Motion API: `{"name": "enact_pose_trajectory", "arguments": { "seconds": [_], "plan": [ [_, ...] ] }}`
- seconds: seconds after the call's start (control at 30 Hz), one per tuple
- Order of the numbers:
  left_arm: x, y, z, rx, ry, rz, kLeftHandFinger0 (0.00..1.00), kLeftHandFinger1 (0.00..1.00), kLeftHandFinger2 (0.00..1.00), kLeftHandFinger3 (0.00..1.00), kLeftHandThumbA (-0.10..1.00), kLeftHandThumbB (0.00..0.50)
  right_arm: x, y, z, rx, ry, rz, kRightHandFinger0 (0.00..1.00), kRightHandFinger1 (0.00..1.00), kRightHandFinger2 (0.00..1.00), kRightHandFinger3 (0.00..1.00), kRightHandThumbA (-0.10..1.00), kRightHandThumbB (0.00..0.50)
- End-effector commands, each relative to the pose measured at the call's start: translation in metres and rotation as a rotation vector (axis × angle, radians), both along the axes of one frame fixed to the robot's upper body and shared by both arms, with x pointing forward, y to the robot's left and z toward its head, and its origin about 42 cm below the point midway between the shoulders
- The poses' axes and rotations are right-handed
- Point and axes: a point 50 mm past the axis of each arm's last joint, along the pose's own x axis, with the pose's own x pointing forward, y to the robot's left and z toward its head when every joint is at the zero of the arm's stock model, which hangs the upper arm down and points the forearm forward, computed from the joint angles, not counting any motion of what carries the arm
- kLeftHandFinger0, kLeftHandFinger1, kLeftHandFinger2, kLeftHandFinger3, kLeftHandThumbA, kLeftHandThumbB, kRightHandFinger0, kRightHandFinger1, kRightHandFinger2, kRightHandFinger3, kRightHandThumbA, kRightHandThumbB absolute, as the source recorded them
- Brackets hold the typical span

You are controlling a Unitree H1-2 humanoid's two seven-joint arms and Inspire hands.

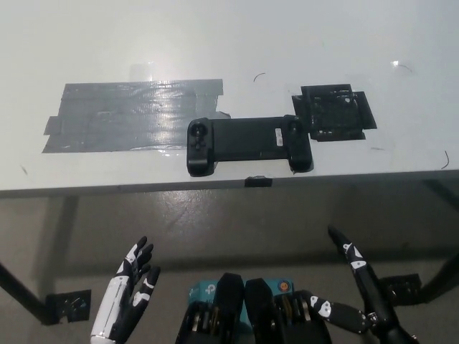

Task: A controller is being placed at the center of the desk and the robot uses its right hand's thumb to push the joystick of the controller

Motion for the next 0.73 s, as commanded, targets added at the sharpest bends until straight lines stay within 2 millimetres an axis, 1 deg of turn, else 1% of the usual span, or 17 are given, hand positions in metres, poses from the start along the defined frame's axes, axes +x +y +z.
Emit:
{"name": "enact_pose_trajectory", "arguments": {
  "seconds": [0.0,0.03,0.13,0.17,0.3,0.37,0.43,0.5,0.53,0.7],
  "plan": [
    [-0.0018,-0.0014,0.0019,0.008,-0.037,-0.005,1.0,1.0,1.0,1.0,0.85,0.005,0.0047,0.0001,0.0096,-0.022,-0.04,0.034,1.0,1.0,1.0,1.0,0.83,0.158],
    [-0.0019,-0.0014,0.0018,0.009,-0.039,-0.005,1.0,1.0,1.0,1.0,0.85,0.003,0.0048,0.0,0.0094,-0.02,-0.043,0.036,1.0,1.0,1.0,1.0,0.83,0.149],
    [-0.002,-0.0014,0.0021,0.007,-0.044,-0.006,1.0,1.0,1.0,1.0,0.84,0.0,0.0049,0.0001,0.0092,-0.02,-0.032,0.035,1.0,1.0,1.0,1.0,0.83,0.158],
    [-0.0074,0.0015,0.0012,0.01,-0.036,0.001,1.0,1.0,1.0,1.0,0.83,0.0,0.0022,0.0037,0.007,-0.013,-0.022,0.043,1.0,1.0,1.0,1.0,0.83,0.156],
    [-0.0082,0.0025,0.0007,0.006,-0.035,0.005,1.0,1.0,1.0,1.0,0.83,0.0,0.0025,0.0043,0.0074,-0.023,-0.017,0.046,1.0,1.0,1.0,1.0,0.83,0.146],
    [-0.0107,0.0024,-0.0002,0.002,-0.029,0.006,1.0,1.0,1.0,1.0,0.84,0.0,0.0011,0.0039,0.0061,-0.018,-0.005,0.049,1.0,1.0,1.0,1.0,0.83,0.158],
    [-0.0105,0.0025,-0.0008,0.003,-0.029,0.007,1.0,1.0,1.0,1.0,0.84,0.0,0.001,0.0039,0.0059,-0.02,-0.001,0.048,1.0,1.0,1.0,1.0,0.84,0.166],
    [-0.0101,0.0031,-0.001,0.016,-0.03,0.006,1.0,1.0,1.0,1.0,0.85,0.0,0.0014,0.0041,0.0059,-0.028,-0.007,0.05,1.0,1.0,1.0,1.0,0.84,0.161],
    [-0.0079,0.0045,-0.0003,0.012,-0.032,0.01,1.0,1.0,1.0,1.0,0.85,0.0,0.0042,0.006,0.0061,-0.038,-0.012,0.05,1.0,1.0,1.0,1.0,0.85,0.165],
    [-0.0055,0.0053,0.0009,0.014,-0.041,0.006,1.0,1.0,1.0,1.0,0.84,0.0,0.0063,0.0074,0.006,-0.035,-0.012,0.056,1.0,1.0,1.0,1.0,0.84,0.16]
  ]
}}
